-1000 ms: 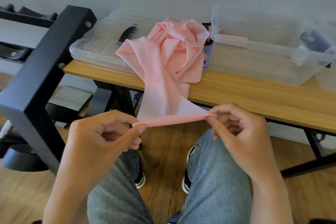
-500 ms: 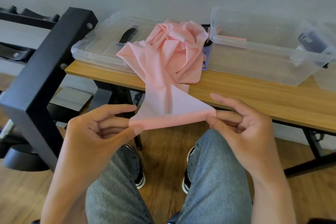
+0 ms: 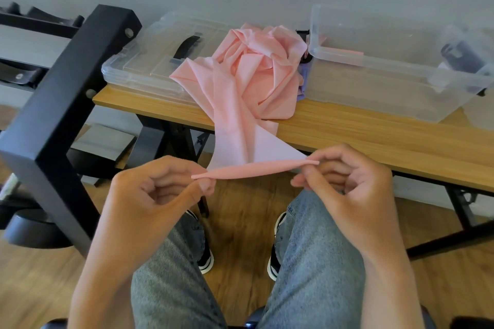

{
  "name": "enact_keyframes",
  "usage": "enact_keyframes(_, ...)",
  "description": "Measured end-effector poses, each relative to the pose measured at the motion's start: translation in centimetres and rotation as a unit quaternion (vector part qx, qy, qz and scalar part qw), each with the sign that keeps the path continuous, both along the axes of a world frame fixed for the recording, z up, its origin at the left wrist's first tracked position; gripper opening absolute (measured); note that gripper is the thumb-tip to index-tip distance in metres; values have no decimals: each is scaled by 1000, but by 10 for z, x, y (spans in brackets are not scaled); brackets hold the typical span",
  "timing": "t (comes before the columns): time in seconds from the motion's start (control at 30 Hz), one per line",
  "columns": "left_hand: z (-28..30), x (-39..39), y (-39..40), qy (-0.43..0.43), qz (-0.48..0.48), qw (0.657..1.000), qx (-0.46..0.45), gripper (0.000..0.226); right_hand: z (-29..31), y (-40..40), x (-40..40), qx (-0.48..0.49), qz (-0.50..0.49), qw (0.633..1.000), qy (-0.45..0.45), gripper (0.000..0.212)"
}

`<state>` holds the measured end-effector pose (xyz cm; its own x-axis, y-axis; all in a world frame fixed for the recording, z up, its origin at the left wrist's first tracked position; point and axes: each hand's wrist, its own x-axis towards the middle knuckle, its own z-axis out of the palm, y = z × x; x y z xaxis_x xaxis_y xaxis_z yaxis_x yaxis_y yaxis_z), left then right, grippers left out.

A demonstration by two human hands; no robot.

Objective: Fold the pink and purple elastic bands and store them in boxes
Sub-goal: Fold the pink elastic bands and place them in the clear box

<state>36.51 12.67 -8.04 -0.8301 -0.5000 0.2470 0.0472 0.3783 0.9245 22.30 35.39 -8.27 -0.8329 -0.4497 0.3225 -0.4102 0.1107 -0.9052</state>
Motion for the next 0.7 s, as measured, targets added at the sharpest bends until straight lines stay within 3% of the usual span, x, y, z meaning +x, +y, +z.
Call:
enact_keyframes(0.17,0,0,0,69,25,996,60,21,5,1,1,-60,28,997,-36,18)
enact_keyframes(0.27,-1,-2,1,77,27,996,18,19,2,-2,1,-34,0,999,6,9)
enact_keyframes(0.43,0,-1,-1,30,20,999,3,37,-1,0,-2,4,-17,1000,10,40)
enact_keyframes(0.53,-1,0,-3,7,11,999,-44,28,-6,1,-5,43,-38,996,69,27)
enact_keyframes(0.7,-1,1,-3,-12,10,998,-64,19,-9,2,-7,53,-25,994,90,15)
